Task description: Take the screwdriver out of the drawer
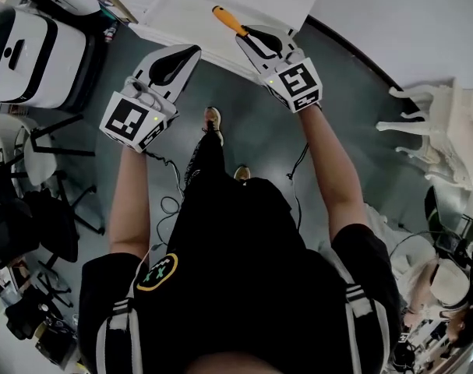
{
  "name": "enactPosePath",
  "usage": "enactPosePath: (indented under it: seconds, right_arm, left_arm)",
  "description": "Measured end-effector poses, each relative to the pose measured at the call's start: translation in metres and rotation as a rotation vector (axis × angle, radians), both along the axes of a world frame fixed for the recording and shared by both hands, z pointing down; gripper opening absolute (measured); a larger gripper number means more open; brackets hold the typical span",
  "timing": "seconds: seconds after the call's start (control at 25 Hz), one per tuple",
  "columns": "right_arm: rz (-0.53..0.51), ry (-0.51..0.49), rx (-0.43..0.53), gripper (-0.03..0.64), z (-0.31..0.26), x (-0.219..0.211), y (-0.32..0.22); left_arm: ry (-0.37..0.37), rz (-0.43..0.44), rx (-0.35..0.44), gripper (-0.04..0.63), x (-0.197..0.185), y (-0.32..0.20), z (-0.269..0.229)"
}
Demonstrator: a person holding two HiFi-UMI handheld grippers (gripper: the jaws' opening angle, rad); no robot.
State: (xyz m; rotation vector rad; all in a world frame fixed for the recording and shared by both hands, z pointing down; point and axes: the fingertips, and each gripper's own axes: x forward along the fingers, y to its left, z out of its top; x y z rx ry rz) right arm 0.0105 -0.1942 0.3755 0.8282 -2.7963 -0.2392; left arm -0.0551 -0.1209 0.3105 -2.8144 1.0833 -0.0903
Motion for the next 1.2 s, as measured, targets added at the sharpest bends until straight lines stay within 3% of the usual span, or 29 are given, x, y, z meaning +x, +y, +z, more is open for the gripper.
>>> enactPosePath:
  seconds: [0.56, 0.96, 1.2]
  right_arm:
    - [-0.052, -0.09, 0.08, 0.095, -0.077, 0.069, 0.139]
    - [-0.071, -0.159, 0.121, 0.095, -0.115, 0.086, 0.197]
    - [-0.071, -0.177, 0.137, 0.095, -0.128, 0.08, 0.217]
  left_arm:
    - [-0.005, 0.001, 0.034, 0.017, 0.066, 0.105, -0.039]
    - [-0.009, 0.022, 0.04, 0.017, 0.084, 0.142, -0.051]
    - [-0.007, 0.035, 0.037, 0.017, 0.076, 0.152, -0.052]
